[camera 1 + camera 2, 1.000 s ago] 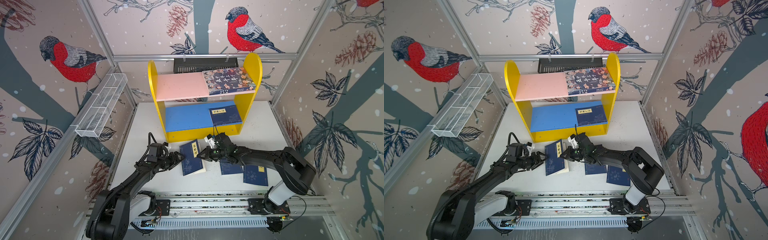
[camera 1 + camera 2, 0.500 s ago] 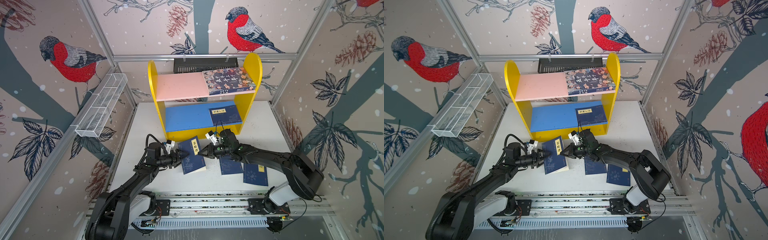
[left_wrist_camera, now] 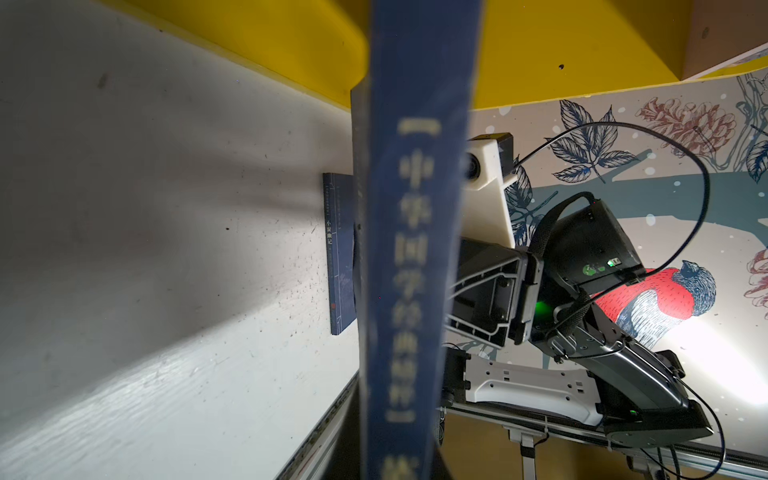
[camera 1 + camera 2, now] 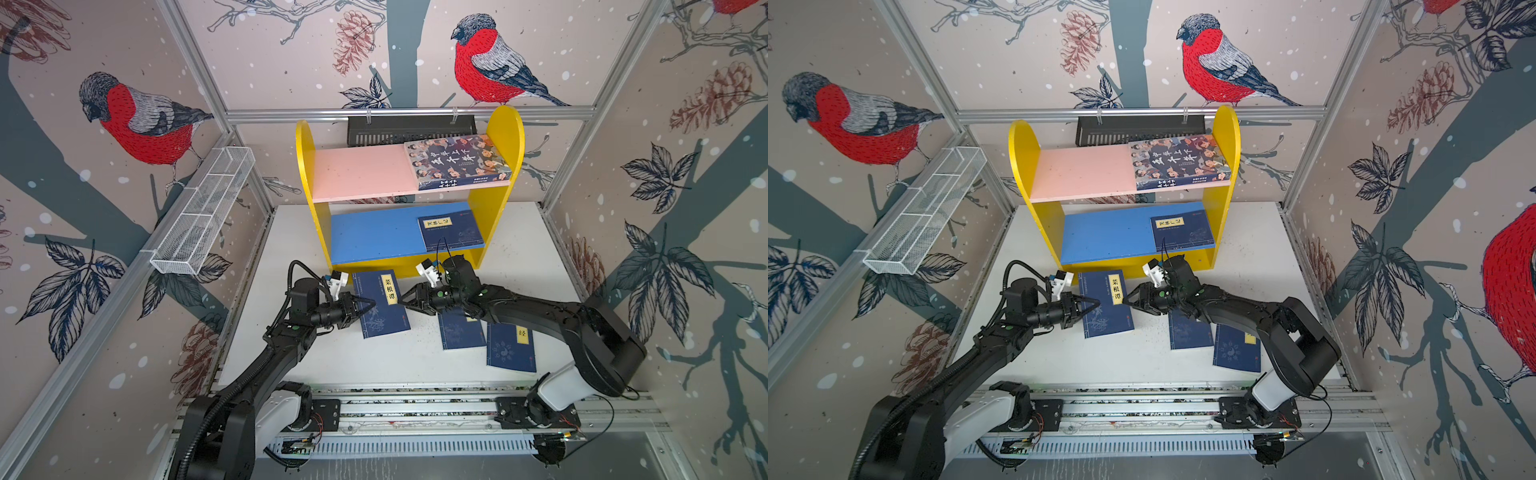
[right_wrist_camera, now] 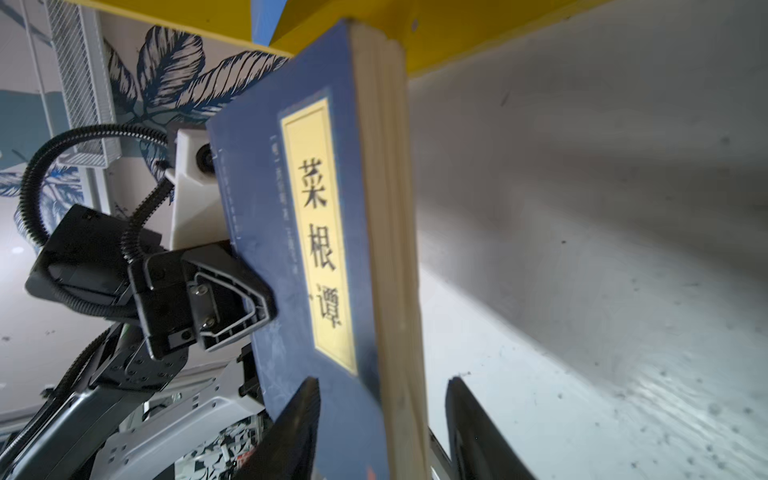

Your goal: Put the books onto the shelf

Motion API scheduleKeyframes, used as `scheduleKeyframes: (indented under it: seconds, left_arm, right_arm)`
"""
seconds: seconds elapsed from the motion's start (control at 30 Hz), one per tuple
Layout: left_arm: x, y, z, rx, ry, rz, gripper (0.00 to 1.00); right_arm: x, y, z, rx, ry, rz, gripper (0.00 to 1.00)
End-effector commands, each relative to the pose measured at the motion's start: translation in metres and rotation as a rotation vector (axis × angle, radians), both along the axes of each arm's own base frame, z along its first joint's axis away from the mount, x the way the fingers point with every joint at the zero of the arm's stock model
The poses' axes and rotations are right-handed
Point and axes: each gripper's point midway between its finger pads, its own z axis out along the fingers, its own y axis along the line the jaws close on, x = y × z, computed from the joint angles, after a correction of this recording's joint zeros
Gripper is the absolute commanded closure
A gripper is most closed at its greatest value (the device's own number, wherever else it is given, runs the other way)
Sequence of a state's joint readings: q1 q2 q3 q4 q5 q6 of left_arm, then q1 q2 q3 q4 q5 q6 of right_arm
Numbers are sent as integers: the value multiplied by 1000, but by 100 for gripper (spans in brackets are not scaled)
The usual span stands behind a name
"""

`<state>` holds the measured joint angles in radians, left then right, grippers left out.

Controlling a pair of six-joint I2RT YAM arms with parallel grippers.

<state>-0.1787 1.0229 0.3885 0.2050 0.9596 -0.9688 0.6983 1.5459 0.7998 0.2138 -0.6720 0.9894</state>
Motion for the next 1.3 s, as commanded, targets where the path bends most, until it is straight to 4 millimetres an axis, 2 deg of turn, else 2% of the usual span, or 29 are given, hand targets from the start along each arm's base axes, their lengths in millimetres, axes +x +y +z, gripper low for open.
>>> scheduleKeyframes:
  seconds: [0.0,0.13,0.37,0.53,0.8,0.93,1.27]
  left_arm:
    - [5,0,13,5,-51,-1,99]
    - [7,-1,26,-23,-79,7,100]
    - [12,-7,49,-30,-135,-26,99]
    - [20,-10,64,8,-224,-16,99]
    - [40,-17,89,12,-297,42,100]
    - [46,-18,105,-59,-296,75,100]
    - [52,-20,111,-175,-208,101,100]
  right_arm:
    - [13,-14,6,-35,-55,-99,45]
    - [14,-28,21,-26,-88,-184,43]
    - [2,-49,46,7,-161,-287,44]
    - [-6,-57,48,34,-157,-341,41]
    - [-24,-45,56,92,-161,-374,39]
    - [-31,-37,66,120,-174,-406,32]
    - [-46,-19,87,297,-170,-434,30]
